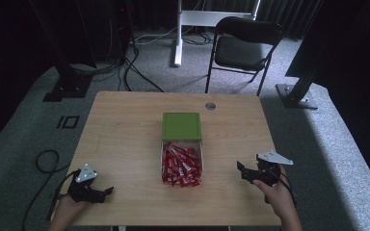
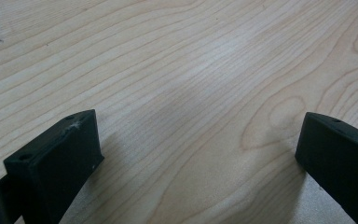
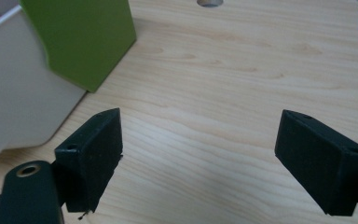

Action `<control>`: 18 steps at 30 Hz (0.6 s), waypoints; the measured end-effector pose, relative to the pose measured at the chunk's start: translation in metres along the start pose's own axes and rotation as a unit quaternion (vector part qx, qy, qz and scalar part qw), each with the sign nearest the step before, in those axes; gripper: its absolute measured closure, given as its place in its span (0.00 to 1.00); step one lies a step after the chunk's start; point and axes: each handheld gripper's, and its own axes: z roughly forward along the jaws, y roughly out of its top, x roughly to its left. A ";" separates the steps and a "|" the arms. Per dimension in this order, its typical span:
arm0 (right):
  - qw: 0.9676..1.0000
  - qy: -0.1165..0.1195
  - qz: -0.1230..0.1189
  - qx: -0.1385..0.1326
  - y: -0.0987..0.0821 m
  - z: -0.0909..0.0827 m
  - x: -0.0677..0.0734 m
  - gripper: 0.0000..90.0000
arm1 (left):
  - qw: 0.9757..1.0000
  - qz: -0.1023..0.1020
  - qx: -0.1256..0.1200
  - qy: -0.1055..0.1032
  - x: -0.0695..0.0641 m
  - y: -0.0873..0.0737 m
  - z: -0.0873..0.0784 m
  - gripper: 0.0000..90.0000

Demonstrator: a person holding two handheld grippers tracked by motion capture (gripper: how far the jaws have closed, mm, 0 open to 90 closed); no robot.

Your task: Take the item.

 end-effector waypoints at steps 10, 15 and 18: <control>1.000 0.023 -0.010 -0.010 0.012 -0.001 0.014 0.17 | 1.000 0.001 0.001 0.000 0.000 0.000 0.000 0.01; 0.999 0.036 -0.015 -0.016 0.019 -0.001 0.022 0.17 | 1.000 0.000 0.000 0.000 0.000 0.000 0.000 0.01; 0.999 0.042 -0.019 -0.020 0.023 -0.001 0.027 0.17 | 1.000 0.000 0.000 0.000 0.000 0.000 0.000 0.01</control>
